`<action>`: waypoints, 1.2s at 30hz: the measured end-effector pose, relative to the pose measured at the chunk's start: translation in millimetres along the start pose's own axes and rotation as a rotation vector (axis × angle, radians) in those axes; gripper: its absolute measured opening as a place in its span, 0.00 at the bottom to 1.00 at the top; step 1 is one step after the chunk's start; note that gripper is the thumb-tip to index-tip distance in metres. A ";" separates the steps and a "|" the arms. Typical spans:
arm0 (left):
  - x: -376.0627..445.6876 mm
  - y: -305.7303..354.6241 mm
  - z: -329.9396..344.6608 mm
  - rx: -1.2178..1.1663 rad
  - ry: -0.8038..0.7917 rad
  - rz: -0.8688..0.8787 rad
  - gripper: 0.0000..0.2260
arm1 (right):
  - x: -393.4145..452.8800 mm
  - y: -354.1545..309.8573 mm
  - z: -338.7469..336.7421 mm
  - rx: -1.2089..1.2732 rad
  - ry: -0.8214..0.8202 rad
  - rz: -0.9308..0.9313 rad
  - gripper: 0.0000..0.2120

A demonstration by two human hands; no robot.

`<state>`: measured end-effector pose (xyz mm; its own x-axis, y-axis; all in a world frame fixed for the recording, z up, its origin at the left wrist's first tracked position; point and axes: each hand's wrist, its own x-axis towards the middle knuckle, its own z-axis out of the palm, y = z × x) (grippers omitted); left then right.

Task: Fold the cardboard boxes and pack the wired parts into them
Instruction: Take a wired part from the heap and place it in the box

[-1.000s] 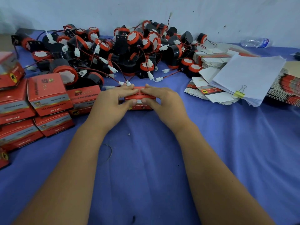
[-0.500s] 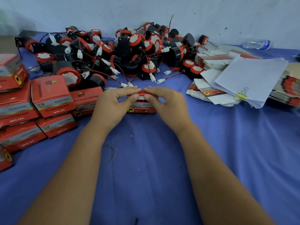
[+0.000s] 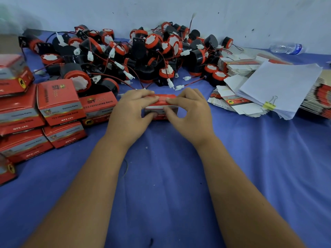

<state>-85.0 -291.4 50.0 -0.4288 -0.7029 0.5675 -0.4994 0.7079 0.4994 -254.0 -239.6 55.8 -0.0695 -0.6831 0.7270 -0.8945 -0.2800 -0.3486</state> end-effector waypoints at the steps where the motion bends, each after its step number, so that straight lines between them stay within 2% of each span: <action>1: -0.5 2.3 1.2 0.028 0.014 0.037 0.18 | 0.0 -0.4 -0.8 -0.003 -0.019 -0.004 0.08; 4: -1.4 5.1 2.7 0.059 0.040 0.076 0.17 | 0.7 -2.5 -1.4 -0.042 -0.056 -0.017 0.08; 7: -2.2 6.7 2.5 0.057 0.046 0.037 0.16 | 1.1 -3.4 0.1 -0.108 -0.065 -0.040 0.07; 13: -2.4 16.3 4.3 0.179 0.070 -0.012 0.08 | -0.2 -6.4 6.7 -0.188 0.024 -0.155 0.03; 20: -3.7 20.7 5.6 0.276 0.088 0.004 0.06 | -2.1 -9.4 6.1 -0.124 0.008 -0.080 0.05; 27: -1.5 17.6 8.3 0.440 0.156 0.198 0.02 | -2.8 -10.3 8.8 -0.179 0.014 -0.102 0.01; 31: -1.7 16.0 12.6 0.478 0.173 0.244 0.04 | -3.5 -10.4 11.3 -0.215 0.011 -0.115 0.03; 33: -0.4 15.7 10.4 0.458 0.144 0.238 0.04 | -4.0 -12.2 12.8 -0.191 -0.006 -0.073 0.03; 36: -3.0 14.7 4.8 0.357 0.096 0.217 0.03 | -4.1 -10.4 11.7 0.059 -0.056 0.132 0.02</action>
<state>-94.6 -279.2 52.6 -0.4888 -0.5187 0.7015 -0.6421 0.7582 0.1131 -239.3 -241.8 49.5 -0.1583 -0.7523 0.6395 -0.8519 -0.2234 -0.4738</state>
